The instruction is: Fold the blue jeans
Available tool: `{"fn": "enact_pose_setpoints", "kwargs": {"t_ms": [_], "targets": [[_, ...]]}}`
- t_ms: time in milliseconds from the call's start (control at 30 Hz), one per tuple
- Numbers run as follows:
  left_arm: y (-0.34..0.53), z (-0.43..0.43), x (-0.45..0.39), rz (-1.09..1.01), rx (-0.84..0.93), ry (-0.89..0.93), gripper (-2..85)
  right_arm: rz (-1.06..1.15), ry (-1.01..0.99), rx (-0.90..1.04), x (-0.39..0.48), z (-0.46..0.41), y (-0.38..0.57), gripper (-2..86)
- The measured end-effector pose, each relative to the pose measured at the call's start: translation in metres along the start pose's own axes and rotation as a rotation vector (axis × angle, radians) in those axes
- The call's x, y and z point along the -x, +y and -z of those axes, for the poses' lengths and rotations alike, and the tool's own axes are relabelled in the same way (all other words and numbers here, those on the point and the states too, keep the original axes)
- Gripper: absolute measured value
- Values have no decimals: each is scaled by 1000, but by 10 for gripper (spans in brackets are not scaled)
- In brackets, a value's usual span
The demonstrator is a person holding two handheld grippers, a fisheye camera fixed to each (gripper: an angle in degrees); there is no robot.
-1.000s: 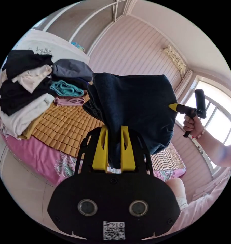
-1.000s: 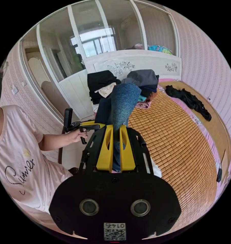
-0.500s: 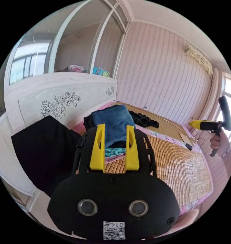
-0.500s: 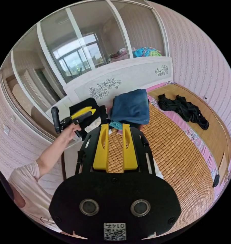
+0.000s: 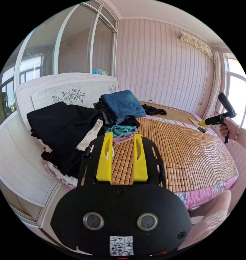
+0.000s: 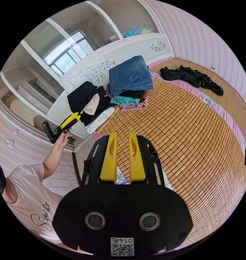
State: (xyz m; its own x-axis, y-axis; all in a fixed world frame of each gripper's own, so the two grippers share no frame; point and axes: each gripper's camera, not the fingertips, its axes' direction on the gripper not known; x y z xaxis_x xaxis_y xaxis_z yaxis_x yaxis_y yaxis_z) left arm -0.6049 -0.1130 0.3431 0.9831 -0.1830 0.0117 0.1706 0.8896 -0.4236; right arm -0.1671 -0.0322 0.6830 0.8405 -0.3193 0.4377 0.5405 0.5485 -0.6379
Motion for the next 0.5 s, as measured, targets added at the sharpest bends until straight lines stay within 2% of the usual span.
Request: {"fn": "enact_pose_setpoints", "kwargs": {"t_ms": [233,333,500], "targets": [[16,42,57,17,-43,-267,113,220,90,39,73,-36,-35,95],[14,42,77,29,-34,-291,118,333,83,86,120,-73,-61,105],[19,18,96,58,22,-274,126,366,-28,99,183,-127,-97,109]]}}
